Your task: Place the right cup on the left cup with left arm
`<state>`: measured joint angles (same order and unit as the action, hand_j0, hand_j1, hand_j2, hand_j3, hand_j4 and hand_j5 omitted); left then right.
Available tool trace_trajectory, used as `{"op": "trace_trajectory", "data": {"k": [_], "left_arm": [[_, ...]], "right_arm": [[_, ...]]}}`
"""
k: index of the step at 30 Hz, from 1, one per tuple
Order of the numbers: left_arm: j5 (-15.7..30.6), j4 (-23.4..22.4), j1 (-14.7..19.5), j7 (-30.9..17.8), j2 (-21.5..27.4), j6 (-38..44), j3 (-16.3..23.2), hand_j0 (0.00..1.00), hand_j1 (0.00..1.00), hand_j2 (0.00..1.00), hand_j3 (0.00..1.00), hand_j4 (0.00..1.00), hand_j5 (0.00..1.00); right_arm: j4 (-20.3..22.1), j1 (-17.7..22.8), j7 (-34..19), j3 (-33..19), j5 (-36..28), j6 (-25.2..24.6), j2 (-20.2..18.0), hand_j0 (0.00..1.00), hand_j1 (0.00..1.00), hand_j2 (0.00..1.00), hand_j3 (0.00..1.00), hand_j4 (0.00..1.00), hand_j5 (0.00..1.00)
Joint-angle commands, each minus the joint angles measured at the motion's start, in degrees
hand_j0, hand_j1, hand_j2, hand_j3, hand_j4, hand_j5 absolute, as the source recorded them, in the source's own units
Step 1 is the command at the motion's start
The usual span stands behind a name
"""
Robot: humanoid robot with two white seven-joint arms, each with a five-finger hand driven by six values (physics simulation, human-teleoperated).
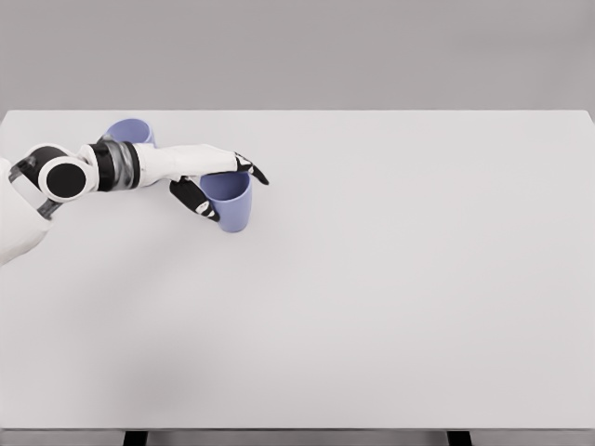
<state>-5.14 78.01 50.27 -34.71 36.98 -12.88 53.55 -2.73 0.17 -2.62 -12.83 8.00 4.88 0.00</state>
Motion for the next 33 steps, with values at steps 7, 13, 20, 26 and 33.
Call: {"op": "trace_trajectory", "data": {"k": [7, 13, 20, 26, 33], "left_arm": [[-0.49, 0.04, 0.09, -0.29, 0.03, -0.21, 0.15, 0.63, 0.63, 0.63, 0.63, 0.63, 0.63], [-0.49, 0.04, 0.35, -0.29, 0.20, -0.30, 0.06, 0.56, 0.56, 0.56, 0.56, 0.56, 0.56], [-0.31, 0.65, 1.23, -0.29, 0.38, -0.30, 0.06, 0.52, 0.52, 0.52, 0.52, 0.52, 0.52], [-0.22, 0.83, 1.93, -0.29, 0.55, -0.39, -0.02, 0.52, 0.52, 0.52, 0.52, 0.52, 0.52], [-0.22, 1.00, 3.16, -0.29, 0.64, -0.30, -0.02, 0.51, 0.51, 0.51, 0.51, 0.51, 0.51]], "right_arm": [[0.00, 0.00, -0.01, 0.00, -0.01, -0.04, 0.00, 1.00, 1.00, 1.00, 1.00, 1.00, 1.00], [0.00, 0.00, -0.01, 0.00, -0.01, -0.04, 0.00, 1.00, 1.00, 1.00, 1.00, 1.00, 1.00], [0.00, -0.09, -0.01, 0.00, -0.01, -0.04, 0.00, 1.00, 1.00, 1.00, 1.00, 1.00, 1.00], [0.00, -0.09, -0.01, 0.00, -0.01, -0.04, 0.00, 1.00, 1.00, 1.00, 1.00, 1.00, 1.00], [0.00, -0.09, 0.07, 0.00, -0.01, 0.05, 0.00, 1.00, 1.00, 1.00, 1.00, 1.00, 1.00]]}}
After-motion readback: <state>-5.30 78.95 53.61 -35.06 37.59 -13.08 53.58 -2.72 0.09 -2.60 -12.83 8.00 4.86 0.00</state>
